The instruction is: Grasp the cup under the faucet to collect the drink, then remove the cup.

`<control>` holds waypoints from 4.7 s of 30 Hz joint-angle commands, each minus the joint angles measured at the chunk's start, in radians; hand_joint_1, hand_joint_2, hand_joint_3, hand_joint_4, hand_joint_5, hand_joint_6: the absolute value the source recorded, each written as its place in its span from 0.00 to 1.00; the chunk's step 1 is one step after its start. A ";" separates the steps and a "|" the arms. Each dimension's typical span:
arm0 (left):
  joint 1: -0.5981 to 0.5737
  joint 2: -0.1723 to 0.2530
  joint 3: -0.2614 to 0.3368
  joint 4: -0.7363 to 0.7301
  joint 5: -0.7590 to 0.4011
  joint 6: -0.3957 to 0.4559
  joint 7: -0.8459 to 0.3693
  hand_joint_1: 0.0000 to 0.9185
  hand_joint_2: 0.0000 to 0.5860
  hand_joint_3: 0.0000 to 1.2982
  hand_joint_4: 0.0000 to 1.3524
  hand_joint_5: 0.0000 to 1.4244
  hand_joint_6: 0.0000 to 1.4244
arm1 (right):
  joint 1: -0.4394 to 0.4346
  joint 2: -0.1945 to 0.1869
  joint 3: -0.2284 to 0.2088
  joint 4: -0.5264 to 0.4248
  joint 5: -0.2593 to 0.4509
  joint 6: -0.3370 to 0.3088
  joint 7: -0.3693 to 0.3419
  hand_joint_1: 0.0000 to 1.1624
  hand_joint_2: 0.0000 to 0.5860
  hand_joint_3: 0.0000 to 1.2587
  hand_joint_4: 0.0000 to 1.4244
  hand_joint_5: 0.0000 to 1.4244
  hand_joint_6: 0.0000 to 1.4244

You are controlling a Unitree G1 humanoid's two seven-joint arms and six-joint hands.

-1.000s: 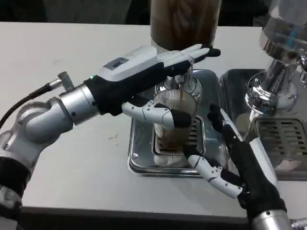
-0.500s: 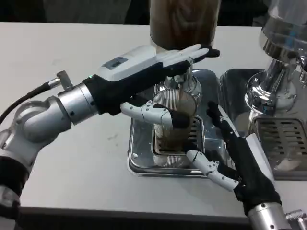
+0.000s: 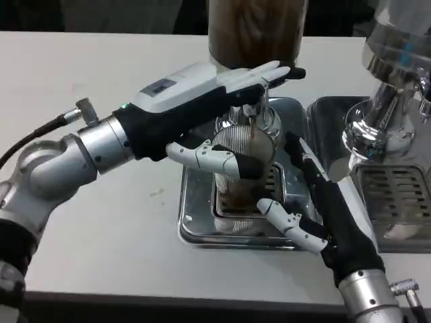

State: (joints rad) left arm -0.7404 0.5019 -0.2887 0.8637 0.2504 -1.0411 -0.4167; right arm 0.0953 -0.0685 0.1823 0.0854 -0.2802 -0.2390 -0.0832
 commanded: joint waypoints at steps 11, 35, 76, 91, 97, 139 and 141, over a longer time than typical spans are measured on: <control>0.041 0.048 0.003 -0.009 0.031 0.017 -0.013 0.00 0.10 0.06 0.00 0.05 0.04 | -0.094 0.016 -0.022 0.116 0.030 -0.064 -0.004 0.43 0.45 0.05 0.05 0.04 0.05; 0.044 0.005 0.095 -0.018 -0.178 0.002 -0.116 0.00 0.11 0.06 0.00 0.05 0.05 | -0.092 0.041 -0.016 0.133 0.012 -0.095 -0.036 0.44 0.46 0.07 0.06 0.04 0.05; 0.305 0.034 0.387 -0.508 -0.539 0.155 -0.285 0.01 0.10 0.10 0.04 0.09 0.09 | -0.076 0.030 -0.032 0.127 0.019 -0.128 -0.045 0.45 0.45 0.03 0.04 0.05 0.06; 0.433 0.053 0.490 -0.328 -0.418 0.127 -0.178 0.02 0.11 0.09 0.03 0.09 0.09 | -0.102 0.014 -0.037 0.158 0.036 -0.141 -0.022 0.46 0.42 0.00 0.01 0.03 0.05; 0.472 0.041 0.480 -0.261 -0.381 0.124 -0.129 0.03 0.13 0.09 0.04 0.10 0.09 | -0.112 0.010 -0.042 0.172 0.044 -0.134 -0.015 0.47 0.40 0.00 0.01 0.04 0.06; 0.527 0.044 0.447 -0.107 -0.313 0.153 -0.071 0.08 0.17 0.14 0.08 0.13 0.10 | -0.350 -0.011 -0.023 0.522 0.038 -0.194 0.050 0.48 0.36 0.00 0.00 0.00 0.00; 0.531 0.046 0.447 -0.111 -0.313 0.156 -0.072 0.08 0.17 0.14 0.08 0.13 0.10 | -0.357 -0.010 -0.021 0.533 0.036 -0.195 0.050 0.49 0.36 0.00 0.00 0.00 0.00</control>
State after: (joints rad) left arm -0.2272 0.5398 0.1628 0.7602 -0.0645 -0.8941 -0.4894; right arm -0.2374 -0.0835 0.1562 0.5943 -0.2469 -0.4208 -0.0390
